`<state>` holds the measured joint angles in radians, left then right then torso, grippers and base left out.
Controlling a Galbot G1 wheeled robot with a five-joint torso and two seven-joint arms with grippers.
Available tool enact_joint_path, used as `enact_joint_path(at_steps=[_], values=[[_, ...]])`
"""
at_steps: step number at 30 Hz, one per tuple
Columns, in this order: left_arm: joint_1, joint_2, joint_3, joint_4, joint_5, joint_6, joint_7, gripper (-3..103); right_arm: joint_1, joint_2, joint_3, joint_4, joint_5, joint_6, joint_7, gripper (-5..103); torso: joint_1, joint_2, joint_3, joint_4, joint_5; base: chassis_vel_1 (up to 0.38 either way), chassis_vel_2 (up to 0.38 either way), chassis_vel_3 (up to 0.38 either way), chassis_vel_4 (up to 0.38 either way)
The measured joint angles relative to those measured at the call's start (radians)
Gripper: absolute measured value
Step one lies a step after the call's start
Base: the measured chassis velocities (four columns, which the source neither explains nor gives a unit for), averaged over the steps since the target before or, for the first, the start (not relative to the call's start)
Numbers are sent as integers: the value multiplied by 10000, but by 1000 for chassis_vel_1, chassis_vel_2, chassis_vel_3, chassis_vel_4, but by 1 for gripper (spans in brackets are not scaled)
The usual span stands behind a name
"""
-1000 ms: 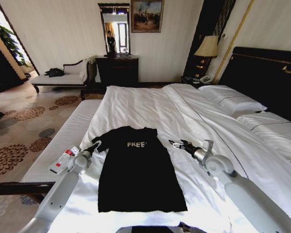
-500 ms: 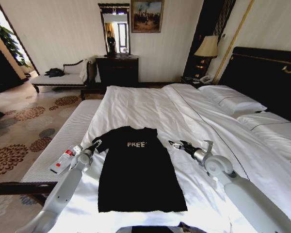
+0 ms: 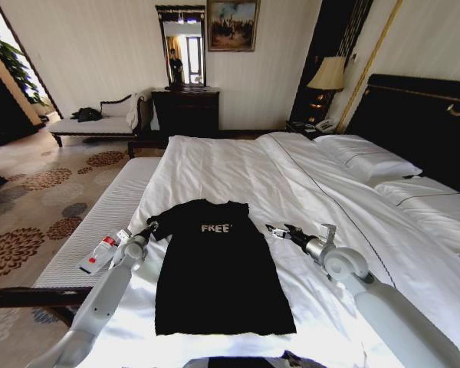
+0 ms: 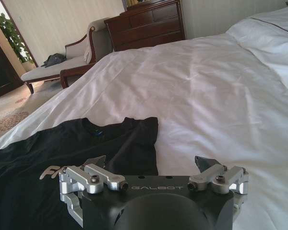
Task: Fold the clothes on the bed.
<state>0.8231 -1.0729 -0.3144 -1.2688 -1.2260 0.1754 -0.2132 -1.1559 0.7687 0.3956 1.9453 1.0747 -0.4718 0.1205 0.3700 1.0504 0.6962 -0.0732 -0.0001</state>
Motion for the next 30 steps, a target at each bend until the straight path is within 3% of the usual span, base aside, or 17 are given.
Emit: enact_joint_path(at_steps=[1,6,10,19,25,30], values=[[0,0,0,0,0,0,0,32,0,0,0,0,0,0,0,100,0,0,0,0,0,0,0,0,0],[74,61,-3,-220,-23,3,-49,10,-125,34,81,43,-7,-4,0,100,0,0,0,-1,0,0,0,0,0],[79,99,11,-316,-18,11,-70,1,-157,63,89,73,-16,-4,-2,100,0,0,0,-1,1,0,0,0,0],[149,170,93,-716,315,-9,-103,1,-292,101,197,115,-23,-5,-20,100,-1,0,0,0,0,0,0,0,0],[197,372,778,-1591,2243,-207,-43,1,-379,188,272,112,-31,-1,-67,100,-1,0,0,1,2,0,0,0,0],[20,308,1437,-2129,2543,-111,-235,1,-484,241,354,141,-35,2,-81,100,-1,0,0,-1,3,0,0,0,0]])
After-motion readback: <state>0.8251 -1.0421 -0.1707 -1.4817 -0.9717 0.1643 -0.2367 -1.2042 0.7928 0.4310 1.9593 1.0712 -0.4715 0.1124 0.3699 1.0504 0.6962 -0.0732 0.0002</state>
